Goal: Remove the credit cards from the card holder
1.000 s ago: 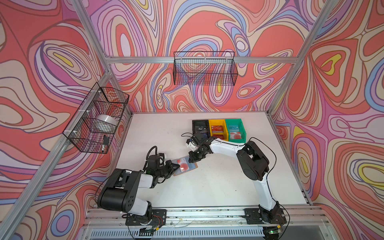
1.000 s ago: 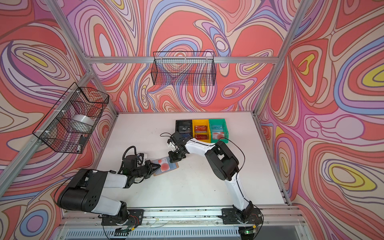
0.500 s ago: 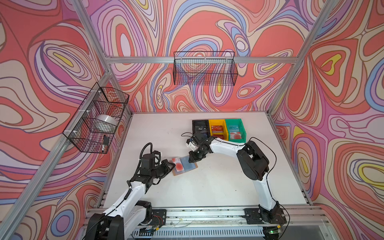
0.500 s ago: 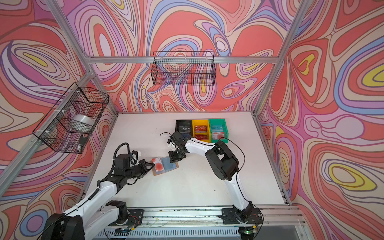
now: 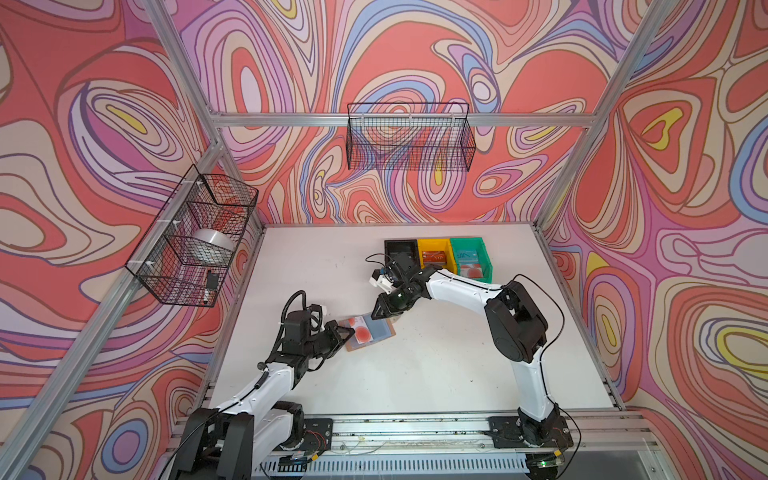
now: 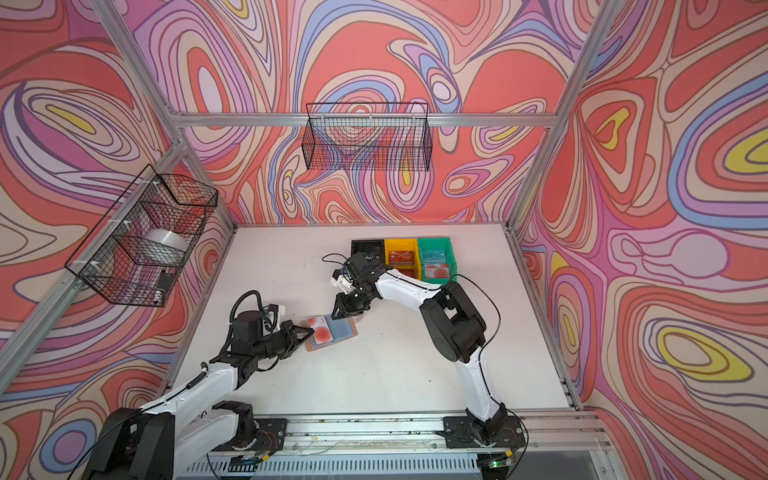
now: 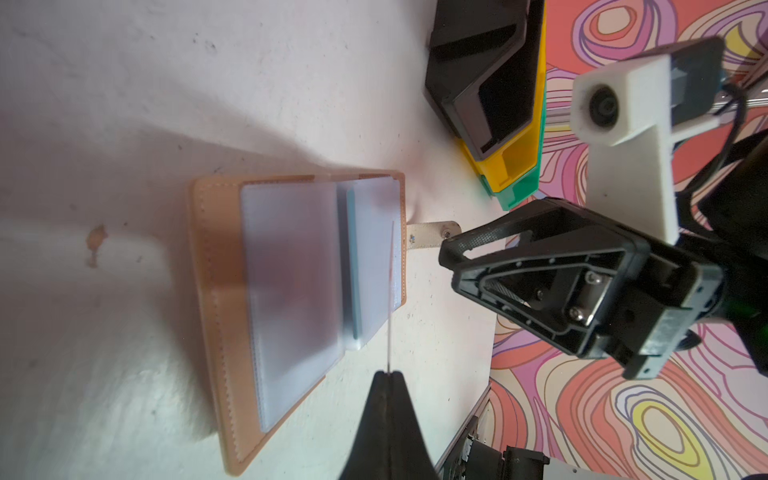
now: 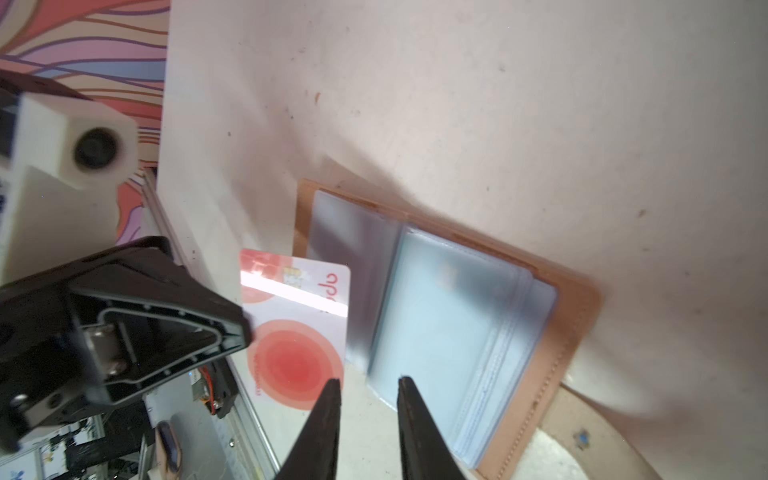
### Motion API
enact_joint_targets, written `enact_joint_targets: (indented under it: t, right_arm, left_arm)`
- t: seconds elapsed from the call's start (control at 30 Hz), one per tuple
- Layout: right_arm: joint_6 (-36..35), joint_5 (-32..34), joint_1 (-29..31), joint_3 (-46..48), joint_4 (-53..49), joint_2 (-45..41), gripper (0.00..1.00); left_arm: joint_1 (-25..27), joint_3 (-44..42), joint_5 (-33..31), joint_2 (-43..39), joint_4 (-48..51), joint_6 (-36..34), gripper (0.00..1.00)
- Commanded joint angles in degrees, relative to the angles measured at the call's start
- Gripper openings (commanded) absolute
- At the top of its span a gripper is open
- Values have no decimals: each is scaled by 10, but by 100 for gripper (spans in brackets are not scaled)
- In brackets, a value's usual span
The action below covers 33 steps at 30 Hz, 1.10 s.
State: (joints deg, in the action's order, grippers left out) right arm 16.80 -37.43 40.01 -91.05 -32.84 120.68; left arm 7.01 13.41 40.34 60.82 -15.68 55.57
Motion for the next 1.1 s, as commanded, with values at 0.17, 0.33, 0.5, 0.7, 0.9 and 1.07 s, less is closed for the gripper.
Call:
enact_joint_targets:
  t: [0.17, 0.33, 0.5, 0.7, 0.9, 1.07]
  right_arm:
    - [12, -98, -7, 34, 51, -4, 32]
    - [5, -138, -11, 41, 61, 2, 32]
    - [-1, -145, -12, 43, 60, 6, 33]
    - [-5, -123, -26, 49, 55, 4, 33]
    - [-11, -121, -41, 50, 45, 6, 33]
    - [2, -147, -40, 47, 65, 16, 33]
  left_arm:
    - [-4, -29, 33, 16, -146, 30, 0]
    - [-3, -44, 44, 40, -205, 45, 0]
    - [-3, -48, 52, 66, -247, 58, 0]
    - [-3, -46, 58, 74, -253, 58, 0]
    - [-3, -47, 58, 74, -247, 53, 0]
    - [-3, -46, 61, 80, -255, 52, 0]
